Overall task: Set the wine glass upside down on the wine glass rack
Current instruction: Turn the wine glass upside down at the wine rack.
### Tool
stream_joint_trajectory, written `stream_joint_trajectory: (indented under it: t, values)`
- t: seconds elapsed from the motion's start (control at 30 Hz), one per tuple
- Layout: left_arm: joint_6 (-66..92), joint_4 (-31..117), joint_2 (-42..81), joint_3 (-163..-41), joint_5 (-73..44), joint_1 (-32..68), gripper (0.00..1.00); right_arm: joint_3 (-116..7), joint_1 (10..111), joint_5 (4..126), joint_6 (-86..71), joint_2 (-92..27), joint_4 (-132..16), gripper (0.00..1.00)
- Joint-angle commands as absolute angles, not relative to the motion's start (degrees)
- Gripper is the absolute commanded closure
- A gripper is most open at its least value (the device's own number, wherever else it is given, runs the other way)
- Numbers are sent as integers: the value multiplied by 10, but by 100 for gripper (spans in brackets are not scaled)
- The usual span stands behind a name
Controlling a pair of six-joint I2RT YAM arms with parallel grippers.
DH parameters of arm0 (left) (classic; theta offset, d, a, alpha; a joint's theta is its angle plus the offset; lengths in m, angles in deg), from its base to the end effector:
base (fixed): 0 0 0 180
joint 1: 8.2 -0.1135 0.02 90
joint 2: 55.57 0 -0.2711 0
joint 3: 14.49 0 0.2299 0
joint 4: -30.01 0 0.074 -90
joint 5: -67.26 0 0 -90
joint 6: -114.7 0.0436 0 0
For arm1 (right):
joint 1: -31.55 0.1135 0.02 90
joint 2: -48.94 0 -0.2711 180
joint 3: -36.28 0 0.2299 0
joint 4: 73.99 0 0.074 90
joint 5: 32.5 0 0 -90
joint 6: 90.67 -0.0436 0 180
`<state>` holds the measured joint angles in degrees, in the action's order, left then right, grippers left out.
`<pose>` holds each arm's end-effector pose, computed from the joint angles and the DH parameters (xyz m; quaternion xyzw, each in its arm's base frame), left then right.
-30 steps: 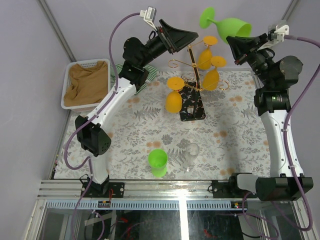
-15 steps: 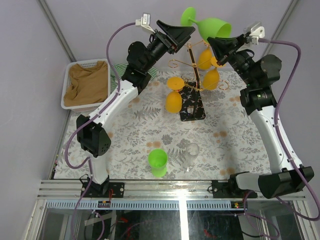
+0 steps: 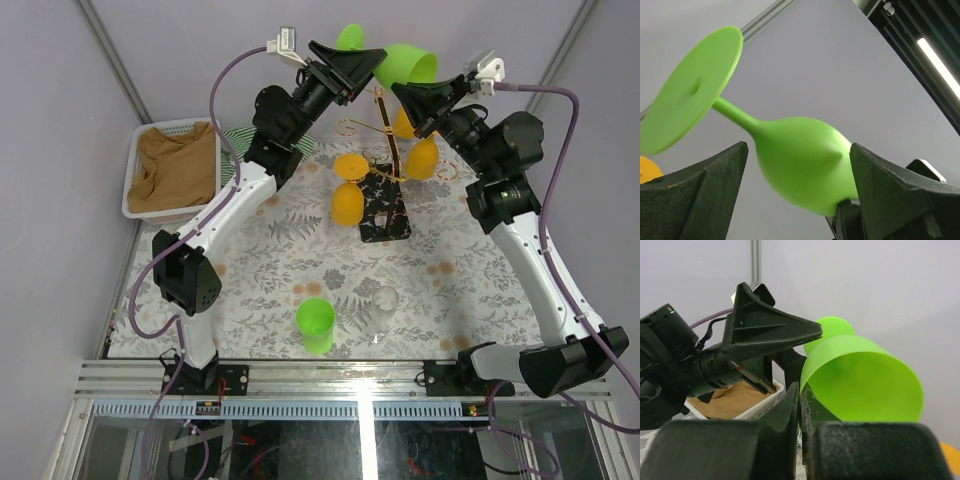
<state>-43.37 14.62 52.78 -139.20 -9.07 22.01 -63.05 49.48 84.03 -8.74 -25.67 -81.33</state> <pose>0.3620 -0.2227 0.4968 -0.0584 0.4908 -0.6939 0.5236 0.2344 0.0963 0.5310 -0.2405 0.4524 0.2998 0.8047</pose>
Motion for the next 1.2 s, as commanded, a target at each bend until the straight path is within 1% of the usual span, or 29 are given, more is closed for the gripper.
stream_joint_trajectory:
  t: [0.0,0.13,0.23,0.37,0.43,0.6,0.7,0.77,0.87,0.97,1.17]
  values:
    - [-430,102,534,-1401,-103,219,21,-626,515,829,-69,-231,-828,100]
    - [-423,99,529,-1394,-116,218,33,-610,527,811,-53,-221,-821,100]
    - [-420,95,529,-1394,-124,216,39,-603,542,802,-38,-216,-813,100]
    - [-421,95,535,-1403,-125,214,49,-598,576,761,18,-214,-790,100]
    - [-422,96,539,-1407,-125,214,57,-599,591,747,47,-217,-777,100]
    - [-427,96,545,-1414,-121,210,85,-593,609,725,70,-216,-768,99]
    - [-429,82,542,-1406,-120,207,95,-582,612,722,76,-209,-772,98]
    - [-434,66,539,-1396,-120,204,97,-571,613,723,78,-202,-779,100]
    - [-442,48,535,-1383,-122,200,100,-549,616,719,79,-189,-796,100]
    - [-440,44,532,-1379,-120,197,100,-528,615,711,79,-177,-812,100]
    - [-429,34,528,-1373,-120,196,100,-525,619,710,72,-175,-807,100]
